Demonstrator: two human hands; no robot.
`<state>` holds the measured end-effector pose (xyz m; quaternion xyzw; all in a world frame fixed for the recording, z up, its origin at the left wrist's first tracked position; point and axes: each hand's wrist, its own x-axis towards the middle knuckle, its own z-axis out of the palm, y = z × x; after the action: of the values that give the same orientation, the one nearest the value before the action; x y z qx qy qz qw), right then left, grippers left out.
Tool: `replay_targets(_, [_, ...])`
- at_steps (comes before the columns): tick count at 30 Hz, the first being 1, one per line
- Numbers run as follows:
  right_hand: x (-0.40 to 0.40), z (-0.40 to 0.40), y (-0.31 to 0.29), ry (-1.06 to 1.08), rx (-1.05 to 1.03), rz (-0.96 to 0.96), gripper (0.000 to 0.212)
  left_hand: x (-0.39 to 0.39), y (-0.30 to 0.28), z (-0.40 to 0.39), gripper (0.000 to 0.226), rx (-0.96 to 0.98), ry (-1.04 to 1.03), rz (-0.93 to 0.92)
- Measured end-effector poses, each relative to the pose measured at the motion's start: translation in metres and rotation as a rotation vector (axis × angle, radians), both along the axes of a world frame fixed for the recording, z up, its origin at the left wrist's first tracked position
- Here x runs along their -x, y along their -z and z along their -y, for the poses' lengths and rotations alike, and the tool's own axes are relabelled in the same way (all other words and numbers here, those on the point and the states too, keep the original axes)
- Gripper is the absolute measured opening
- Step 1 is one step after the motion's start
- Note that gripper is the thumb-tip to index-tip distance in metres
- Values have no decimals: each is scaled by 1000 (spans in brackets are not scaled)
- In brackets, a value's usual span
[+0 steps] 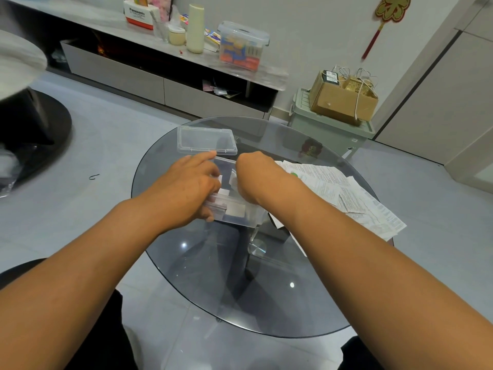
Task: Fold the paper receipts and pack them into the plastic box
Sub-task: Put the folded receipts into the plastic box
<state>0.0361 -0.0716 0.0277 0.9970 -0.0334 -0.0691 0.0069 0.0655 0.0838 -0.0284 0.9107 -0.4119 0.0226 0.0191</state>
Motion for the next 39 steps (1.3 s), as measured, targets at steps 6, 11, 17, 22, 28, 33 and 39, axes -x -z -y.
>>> replay_targets(6, [-7, -10, -6, -4, 85, -206, 29, 3, -4, -1, 36, -76, -20, 13])
replay_targets(11, [-10, -7, -5, -143, 224, -366, 29, 3, -5, -1, 36, -72, -35, 41])
replay_targets(17, [-6, -1, -8, -180, 157, -373, 35, 8, -4, 1, 48, 3, -70, 21])
replay_targets(22, [-7, 3, -5, -120, 2, -290, 23, 5, -4, 2, 51, -112, -83, 50])
replay_targets(28, [-8, 4, -8, -119, 63, 99, 38, -2, 5, 0, 51, -62, -36, 47])
replay_targets(33, [-10, 1, 1, -246, 51, 90, 9, -1, 4, 0, 39, -9, -37, -22])
replay_targets(39, [-24, -5, 12, -256, -90, -15, 15, -1, 7, -4, 59, 223, -28, -98])
